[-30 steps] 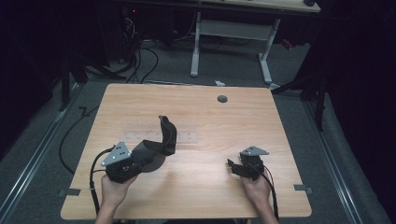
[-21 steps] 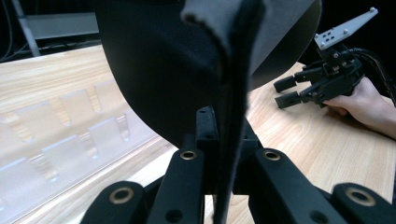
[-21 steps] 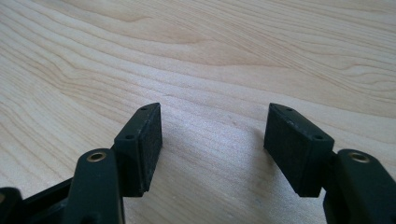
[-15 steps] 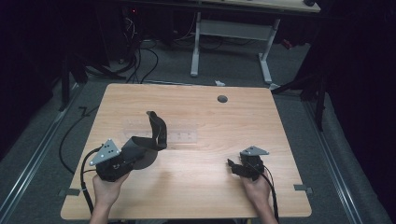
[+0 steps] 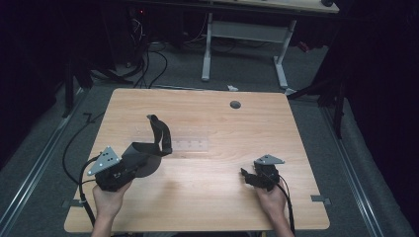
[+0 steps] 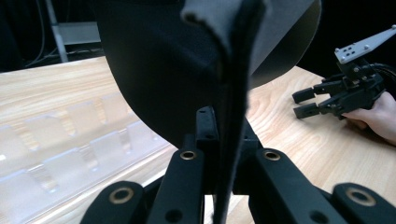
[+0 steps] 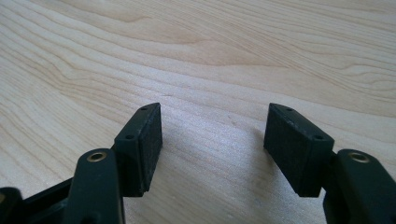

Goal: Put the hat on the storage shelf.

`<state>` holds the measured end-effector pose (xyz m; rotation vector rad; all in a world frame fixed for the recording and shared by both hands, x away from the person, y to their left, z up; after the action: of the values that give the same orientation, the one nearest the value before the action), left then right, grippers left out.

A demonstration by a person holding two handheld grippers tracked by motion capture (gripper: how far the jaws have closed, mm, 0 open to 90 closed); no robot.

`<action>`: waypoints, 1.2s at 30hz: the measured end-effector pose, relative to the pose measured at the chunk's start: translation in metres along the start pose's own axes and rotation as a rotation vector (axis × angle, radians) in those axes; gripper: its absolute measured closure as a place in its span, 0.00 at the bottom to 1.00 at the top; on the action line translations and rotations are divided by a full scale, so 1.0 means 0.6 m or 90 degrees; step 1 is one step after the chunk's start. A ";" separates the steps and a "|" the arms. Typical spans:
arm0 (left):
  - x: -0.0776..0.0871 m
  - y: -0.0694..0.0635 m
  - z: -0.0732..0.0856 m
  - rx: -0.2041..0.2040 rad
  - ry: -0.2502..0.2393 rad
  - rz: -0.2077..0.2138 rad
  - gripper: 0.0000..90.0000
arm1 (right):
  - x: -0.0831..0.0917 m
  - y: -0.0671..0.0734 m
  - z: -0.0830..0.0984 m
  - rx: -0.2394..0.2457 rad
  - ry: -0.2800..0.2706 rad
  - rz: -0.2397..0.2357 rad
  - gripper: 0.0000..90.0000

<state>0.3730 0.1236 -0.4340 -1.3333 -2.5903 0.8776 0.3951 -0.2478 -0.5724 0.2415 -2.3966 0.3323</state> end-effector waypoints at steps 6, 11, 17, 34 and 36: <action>0.009 0.007 -0.012 0.000 -0.015 -0.011 0.95 | 0.000 0.000 0.000 0.000 0.000 0.000 0.41; 0.010 0.014 -0.016 -0.003 -0.022 -0.024 0.95 | 0.000 0.000 0.000 -0.001 -0.001 0.000 0.41; 0.014 0.023 -0.025 -0.007 -0.035 -0.038 0.95 | 0.000 0.000 0.000 -0.001 0.000 -0.001 0.41; 0.016 0.046 -0.056 -0.014 -0.074 -0.067 0.95 | 0.000 0.000 0.000 0.000 0.000 -0.001 0.41; 0.016 0.050 -0.064 -0.023 -0.074 -0.071 0.95 | 0.000 0.000 0.000 0.000 0.000 -0.001 0.41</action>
<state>0.4014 0.1616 -0.4200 -1.1656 -2.7503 0.9198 0.3951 -0.2477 -0.5724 0.2430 -2.3971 0.3314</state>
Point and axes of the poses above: each handheld gripper's, and its own axes: x roughly backward along the jaws, z roughly out of its underside, y roughly to its left, the point moved 6 cm from there along -x, roughly forward along the jaws, and after that the axes turned 13 degrees about z, right-handed, at the moved point
